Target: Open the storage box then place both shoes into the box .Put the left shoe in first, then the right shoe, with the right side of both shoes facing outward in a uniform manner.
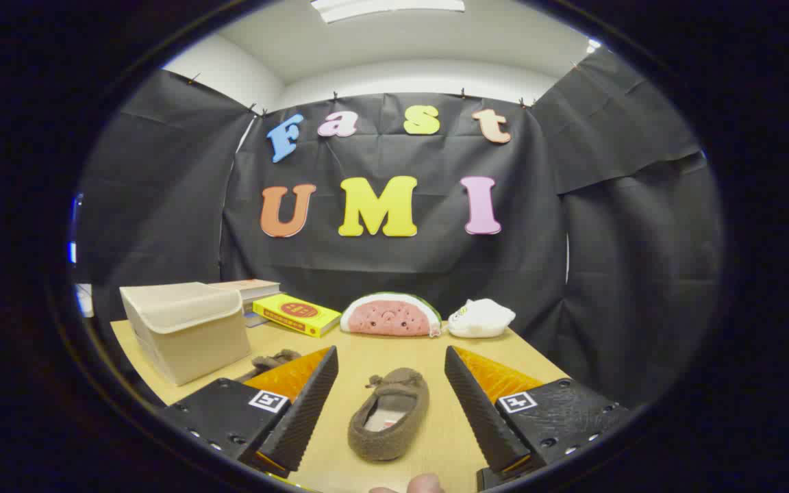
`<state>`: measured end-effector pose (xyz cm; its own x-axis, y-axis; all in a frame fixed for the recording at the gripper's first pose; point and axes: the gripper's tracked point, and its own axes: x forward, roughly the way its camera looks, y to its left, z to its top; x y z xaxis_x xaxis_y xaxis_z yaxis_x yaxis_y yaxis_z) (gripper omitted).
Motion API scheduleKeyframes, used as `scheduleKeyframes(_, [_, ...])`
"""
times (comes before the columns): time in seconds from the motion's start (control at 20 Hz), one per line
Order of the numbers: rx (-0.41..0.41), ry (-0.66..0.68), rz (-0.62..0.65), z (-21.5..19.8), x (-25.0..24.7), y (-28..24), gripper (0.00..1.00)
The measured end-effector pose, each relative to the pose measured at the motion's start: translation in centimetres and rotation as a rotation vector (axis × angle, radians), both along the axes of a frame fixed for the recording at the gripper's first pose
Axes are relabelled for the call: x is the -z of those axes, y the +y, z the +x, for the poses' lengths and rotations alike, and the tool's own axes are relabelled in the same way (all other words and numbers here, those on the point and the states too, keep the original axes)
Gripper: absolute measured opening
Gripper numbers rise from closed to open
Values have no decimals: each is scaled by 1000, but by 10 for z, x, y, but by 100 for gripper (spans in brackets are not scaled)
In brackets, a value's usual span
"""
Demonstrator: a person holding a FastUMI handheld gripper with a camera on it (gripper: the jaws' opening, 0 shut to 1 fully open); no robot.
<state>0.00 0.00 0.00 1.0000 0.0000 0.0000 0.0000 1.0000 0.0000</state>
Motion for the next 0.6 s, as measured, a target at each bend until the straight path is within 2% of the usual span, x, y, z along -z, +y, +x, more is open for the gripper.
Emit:
scheduleKeyframes(0.25, [-6,-16,-3,-6,-5,1,95])
scheduleKeyframes(0.6, [56,-46,25,-13,-20,-15,95])
